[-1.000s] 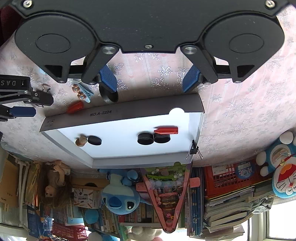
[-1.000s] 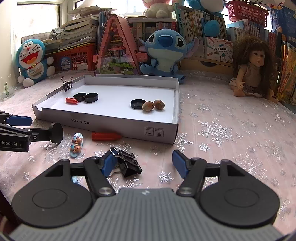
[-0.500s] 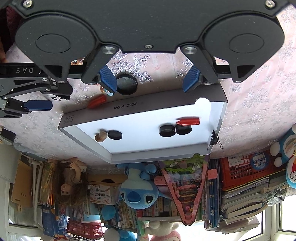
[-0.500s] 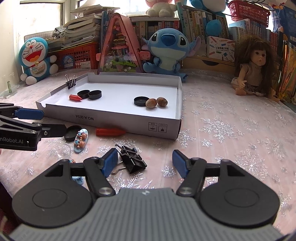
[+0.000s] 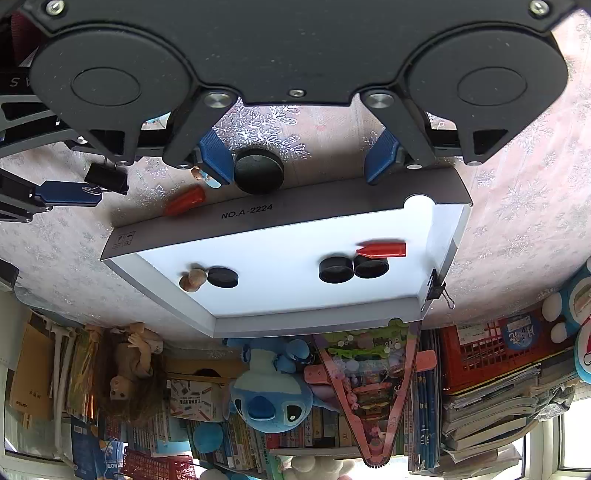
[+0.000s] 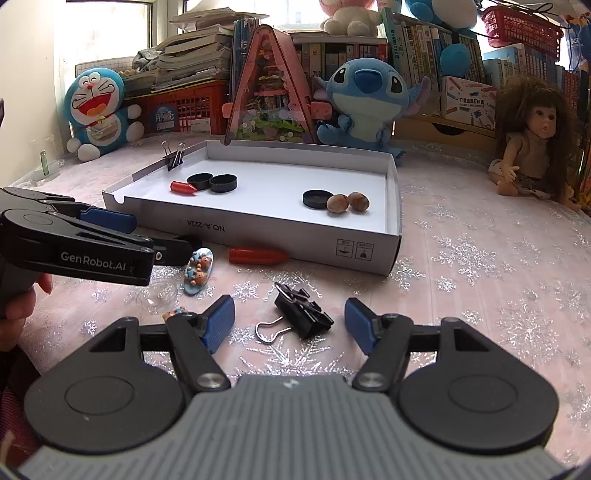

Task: Organize rigid objects
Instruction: 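Grasp a black lid with the left gripper while the right reaches the black binder clip, then grasp the black binder clip with the right gripper while the left lifts the lid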

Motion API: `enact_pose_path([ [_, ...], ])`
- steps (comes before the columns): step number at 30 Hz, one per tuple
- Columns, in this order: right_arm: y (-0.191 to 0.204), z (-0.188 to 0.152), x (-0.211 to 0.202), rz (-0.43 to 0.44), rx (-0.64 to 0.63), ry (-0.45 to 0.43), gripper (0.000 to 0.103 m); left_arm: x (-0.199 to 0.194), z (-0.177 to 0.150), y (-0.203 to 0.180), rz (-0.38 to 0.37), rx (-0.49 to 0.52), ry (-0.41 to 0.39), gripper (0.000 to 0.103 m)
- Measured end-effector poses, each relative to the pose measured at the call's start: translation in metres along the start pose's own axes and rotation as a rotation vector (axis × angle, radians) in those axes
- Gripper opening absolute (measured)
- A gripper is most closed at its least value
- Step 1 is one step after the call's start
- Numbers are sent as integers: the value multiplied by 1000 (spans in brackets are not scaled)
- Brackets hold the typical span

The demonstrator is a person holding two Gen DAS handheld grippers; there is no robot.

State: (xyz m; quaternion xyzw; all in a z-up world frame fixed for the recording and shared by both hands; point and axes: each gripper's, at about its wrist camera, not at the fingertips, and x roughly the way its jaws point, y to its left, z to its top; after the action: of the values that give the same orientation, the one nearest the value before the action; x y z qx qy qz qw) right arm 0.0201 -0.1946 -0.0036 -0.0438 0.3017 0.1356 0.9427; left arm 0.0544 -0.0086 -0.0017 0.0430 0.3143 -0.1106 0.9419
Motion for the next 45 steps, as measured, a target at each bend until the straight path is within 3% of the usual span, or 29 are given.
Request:
enact_pose_path([
  [5, 2, -1, 0, -1, -7, -1, 78, 4, -4, -5, -21, 13, 5, 61],
  [9, 1, -1, -1, -2, -3, -1, 78, 3, -3, -6, -35, 6, -3, 39],
  [12, 2, -2, -1, -1, -1, -2, 78, 3, -3, -7, -50, 9, -6, 30],
  [27, -25, -7, -14, -72, 19, 7, 78, -2, -6, 4, -17, -8, -1, 30],
  [34, -39, -7, -13, -196, 82, 9, 83, -4, -6, 5, -11, -18, -2, 30],
  [39, -42, -8, -17, -133, 112, -24, 83, -7, -8, 4, 3, -17, -12, 39],
  [45, -31, -2, -10, -119, 98, -38, 83, -4, -9, 1, 18, -7, -20, 45],
])
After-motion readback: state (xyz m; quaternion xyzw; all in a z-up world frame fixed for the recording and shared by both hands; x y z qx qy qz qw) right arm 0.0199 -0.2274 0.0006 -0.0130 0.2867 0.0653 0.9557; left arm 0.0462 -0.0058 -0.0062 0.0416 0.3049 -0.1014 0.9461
